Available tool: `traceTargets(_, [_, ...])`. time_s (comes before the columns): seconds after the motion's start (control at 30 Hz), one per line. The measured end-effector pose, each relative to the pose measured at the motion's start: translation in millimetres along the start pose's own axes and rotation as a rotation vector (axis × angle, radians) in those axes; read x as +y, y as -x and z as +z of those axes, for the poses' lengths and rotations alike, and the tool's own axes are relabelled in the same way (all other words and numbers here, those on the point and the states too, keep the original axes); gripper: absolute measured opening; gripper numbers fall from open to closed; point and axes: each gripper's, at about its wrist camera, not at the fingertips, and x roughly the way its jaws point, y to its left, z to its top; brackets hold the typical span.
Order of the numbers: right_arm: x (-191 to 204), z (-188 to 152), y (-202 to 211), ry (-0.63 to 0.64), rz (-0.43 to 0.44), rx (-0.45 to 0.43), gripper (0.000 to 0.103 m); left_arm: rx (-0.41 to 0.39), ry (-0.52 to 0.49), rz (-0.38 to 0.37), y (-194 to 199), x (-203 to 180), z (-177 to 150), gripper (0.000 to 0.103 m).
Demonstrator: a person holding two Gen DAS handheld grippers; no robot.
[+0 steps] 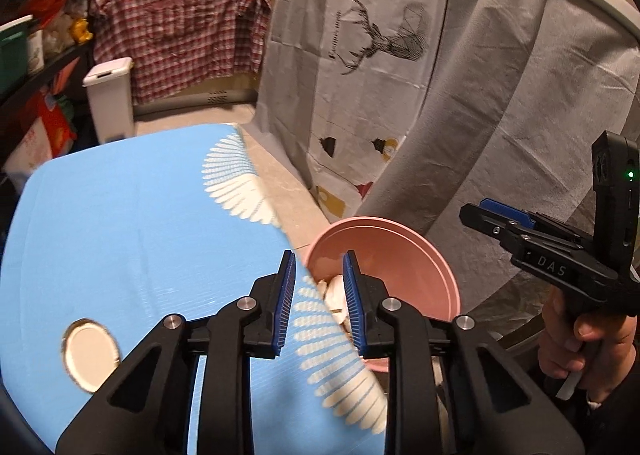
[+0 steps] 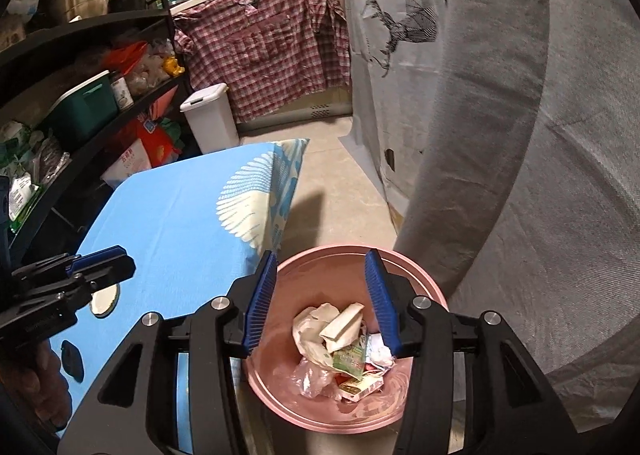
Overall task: Collect trash
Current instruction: 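Open both tools over the pink bin to drop the tissue and napkin, then move the right tool to the gold jar lid and grip its rim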
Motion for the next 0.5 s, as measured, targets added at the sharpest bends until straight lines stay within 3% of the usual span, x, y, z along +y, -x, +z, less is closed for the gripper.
traceTargets(0.37, [55.0,-0.9,19.1,0.075,0.085,-0.075,0.046,-0.032,0.041,0.103,61.0,64.1,-33.3,0.018])
traceTargets(0.5, [76.6,-1.8,25.9,0.097,0.133,-0.098,0.034,-0.049,0.075,0.149,86.8,91.4,-47.1,0.015])
